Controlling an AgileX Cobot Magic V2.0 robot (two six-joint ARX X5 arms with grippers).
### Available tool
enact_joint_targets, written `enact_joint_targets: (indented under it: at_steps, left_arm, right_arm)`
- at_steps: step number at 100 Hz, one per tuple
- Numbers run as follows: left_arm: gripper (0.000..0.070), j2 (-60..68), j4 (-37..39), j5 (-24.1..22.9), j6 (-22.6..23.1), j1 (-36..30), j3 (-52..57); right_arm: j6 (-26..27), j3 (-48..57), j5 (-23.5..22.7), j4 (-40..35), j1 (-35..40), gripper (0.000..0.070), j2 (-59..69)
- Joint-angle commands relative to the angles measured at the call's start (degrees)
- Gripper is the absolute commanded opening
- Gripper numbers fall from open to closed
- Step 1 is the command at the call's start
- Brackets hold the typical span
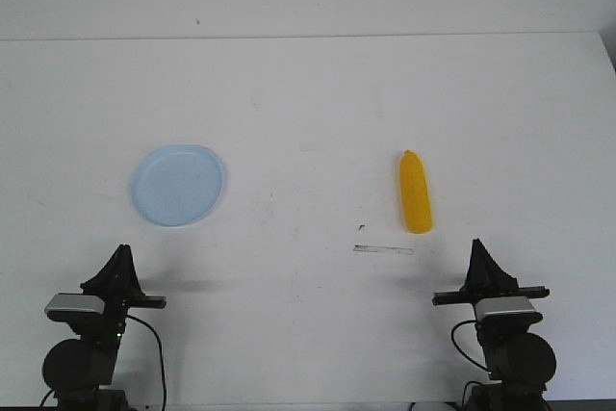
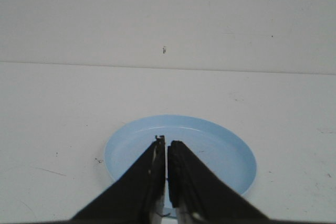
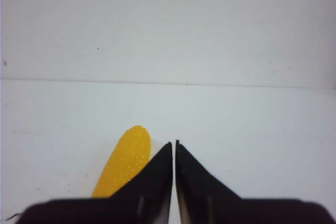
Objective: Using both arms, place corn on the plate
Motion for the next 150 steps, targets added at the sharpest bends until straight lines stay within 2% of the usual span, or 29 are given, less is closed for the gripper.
enact_joint_targets:
  at_steps: [1, 41, 58, 71, 90, 99, 122, 150]
  left_arm:
    - [0.0001, -0.11, 0.68, -0.09, -0.11, -0.11, -1.18]
    - [0.0001, -0.11, 0.96, -0.09, -0.35, -0.09, -1.18]
    - [0.0001, -0.11, 2.21, -0.09, -2.05, -0.11, -0.13]
    - [0.0001, 0.04, 5.73, -0.09, -2.03, -0.09, 3.06]
    - [0.0001, 2.71, 4.68, -0.09, -1.97, -0.09, 9.94]
    - [0.0001, 5.49, 3.13, -0.11, -1.99, -0.09, 13.66]
    - [0.0001, 18.73, -6.99, -0.11, -1.99, -0.09, 25.59]
    - [0.0001, 38.14, -5.95, -0.11, -1.95, -0.09, 35.78]
  right_arm:
    - [-0.11, -0.07, 0.0, 0.61, 0.11, 0.001, 0.04]
    - [-0.11, -0.07, 0.0, 0.61, 0.11, 0.001, 0.04]
    - [-0.11, -0.07, -0.02, 0.61, 0.11, 0.001, 0.04]
    - [-0.11, -0.07, 0.0, 0.61, 0.11, 0.001, 0.04]
    - [-0.11, -0.07, -0.02, 0.61, 0.11, 0.001, 0.04]
    - [-0.11, -0.07, -0.02, 0.61, 0.11, 0.001, 0.04]
    - [-0.11, -0.07, 0.0, 0.61, 0.11, 0.001, 0.04]
    - [-0.11, -0.07, -0.02, 0.61, 0.11, 0.001, 0.04]
